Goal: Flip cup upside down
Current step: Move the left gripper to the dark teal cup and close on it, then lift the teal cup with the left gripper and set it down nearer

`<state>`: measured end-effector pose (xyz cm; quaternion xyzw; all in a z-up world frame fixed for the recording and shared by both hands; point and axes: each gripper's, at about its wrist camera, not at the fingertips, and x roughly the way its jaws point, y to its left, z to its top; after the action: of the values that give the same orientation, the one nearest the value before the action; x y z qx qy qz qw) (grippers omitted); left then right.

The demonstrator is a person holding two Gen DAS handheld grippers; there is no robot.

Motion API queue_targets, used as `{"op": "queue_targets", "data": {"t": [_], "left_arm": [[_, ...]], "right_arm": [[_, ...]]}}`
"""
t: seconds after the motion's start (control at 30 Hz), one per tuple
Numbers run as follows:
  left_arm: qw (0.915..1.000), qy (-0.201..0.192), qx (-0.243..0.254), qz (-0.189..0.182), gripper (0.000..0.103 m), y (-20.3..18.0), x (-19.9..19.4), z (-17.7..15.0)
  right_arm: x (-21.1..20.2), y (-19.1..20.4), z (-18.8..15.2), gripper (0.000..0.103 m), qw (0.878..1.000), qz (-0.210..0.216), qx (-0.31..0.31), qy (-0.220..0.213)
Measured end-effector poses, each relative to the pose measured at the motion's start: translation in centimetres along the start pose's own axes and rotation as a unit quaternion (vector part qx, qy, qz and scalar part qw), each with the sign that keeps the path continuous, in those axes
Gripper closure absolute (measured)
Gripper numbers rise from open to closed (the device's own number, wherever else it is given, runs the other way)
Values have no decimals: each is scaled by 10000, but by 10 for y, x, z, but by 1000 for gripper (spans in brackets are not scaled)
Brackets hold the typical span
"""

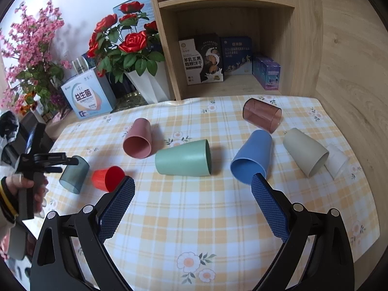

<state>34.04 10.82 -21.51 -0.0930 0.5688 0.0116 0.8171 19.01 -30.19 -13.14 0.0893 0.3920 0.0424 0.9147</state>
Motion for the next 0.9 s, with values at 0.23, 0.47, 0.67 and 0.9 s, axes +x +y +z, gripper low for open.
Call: {"op": "queue_targets", "data": {"t": [0.23, 0.47, 0.67, 0.9], "left_arm": [[9989, 355, -54, 308, 27, 1, 27, 2], [9995, 165, 36, 276, 40, 2, 16, -13], [9999, 138, -26, 12, 40, -5, -32, -53], [9961, 502, 311, -649, 40, -70, -54, -129]], "right_arm": [[0, -1, -3, 10, 10000, 0, 53, 35], [-9, -5, -5, 10, 9999, -10, 120, 5], [-18, -18, -5, 10, 9995, -56, 305, -98], [-20, -34, -9, 9, 9989, -191, 431, -57]]}}
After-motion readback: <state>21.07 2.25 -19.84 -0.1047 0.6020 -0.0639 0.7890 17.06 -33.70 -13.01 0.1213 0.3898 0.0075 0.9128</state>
